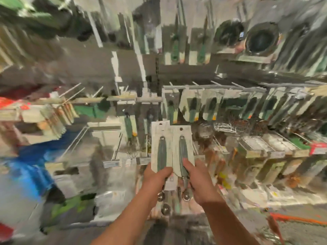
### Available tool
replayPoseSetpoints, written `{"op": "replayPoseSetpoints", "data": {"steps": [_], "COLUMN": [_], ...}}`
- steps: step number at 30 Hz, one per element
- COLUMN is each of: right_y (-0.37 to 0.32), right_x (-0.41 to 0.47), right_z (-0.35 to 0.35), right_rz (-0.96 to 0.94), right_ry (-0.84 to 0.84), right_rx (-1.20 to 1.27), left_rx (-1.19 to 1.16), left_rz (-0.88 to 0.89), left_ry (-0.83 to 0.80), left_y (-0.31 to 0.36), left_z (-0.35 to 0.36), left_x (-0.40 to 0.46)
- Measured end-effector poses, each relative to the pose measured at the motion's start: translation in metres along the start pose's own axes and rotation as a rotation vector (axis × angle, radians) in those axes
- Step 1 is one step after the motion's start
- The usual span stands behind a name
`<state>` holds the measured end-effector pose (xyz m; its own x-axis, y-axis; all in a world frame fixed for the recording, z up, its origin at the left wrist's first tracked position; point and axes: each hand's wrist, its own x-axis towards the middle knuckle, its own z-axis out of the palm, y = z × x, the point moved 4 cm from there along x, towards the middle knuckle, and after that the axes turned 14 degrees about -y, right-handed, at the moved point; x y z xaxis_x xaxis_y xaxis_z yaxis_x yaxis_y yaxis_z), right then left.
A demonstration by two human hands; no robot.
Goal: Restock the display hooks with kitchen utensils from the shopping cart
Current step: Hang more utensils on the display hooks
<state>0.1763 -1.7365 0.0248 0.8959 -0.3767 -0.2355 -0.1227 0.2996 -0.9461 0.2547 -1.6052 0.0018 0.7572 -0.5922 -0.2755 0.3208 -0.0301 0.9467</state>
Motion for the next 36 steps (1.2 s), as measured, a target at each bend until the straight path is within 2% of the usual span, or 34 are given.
{"op": "replayPoseSetpoints", "data": {"steps": [7, 10, 15, 25, 31, 36], "right_y": [0.023, 0.025, 0.014, 0.001, -0.003, -0.014], "right_x": [0.049, 0.067, 0.08, 0.114, 0.141, 0.158], "right_z": [0.129, 0.177, 0.233, 0.288, 0.301, 0.309], "right_rz": [0.032, 0.046, 0.055, 0.012, 0.083, 0.109], "right_ry": [-0.092, -0.155, -0.163, -0.162, -0.086, -0.115], "right_rx": [-0.03, -0.077, -0.108, -0.147, -0.157, -0.236], "left_rx": [-0.077, -0.103, -0.163, -0.164, -0.155, -0.153], "left_rz": [0.029, 0.055, 0.062, 0.111, 0.163, 0.151], "left_ry": [0.203, 0.234, 0.279, 0.322, 0.32, 0.31], "left_y": [0.004, 0.02, 0.039, 0.049, 0.067, 0.069], "left_z": [-0.14, -0.182, -0.232, -0.272, -0.285, -0.291], "left_x": [-0.022, -0.025, -0.026, -0.027, -0.015, -0.014]}}
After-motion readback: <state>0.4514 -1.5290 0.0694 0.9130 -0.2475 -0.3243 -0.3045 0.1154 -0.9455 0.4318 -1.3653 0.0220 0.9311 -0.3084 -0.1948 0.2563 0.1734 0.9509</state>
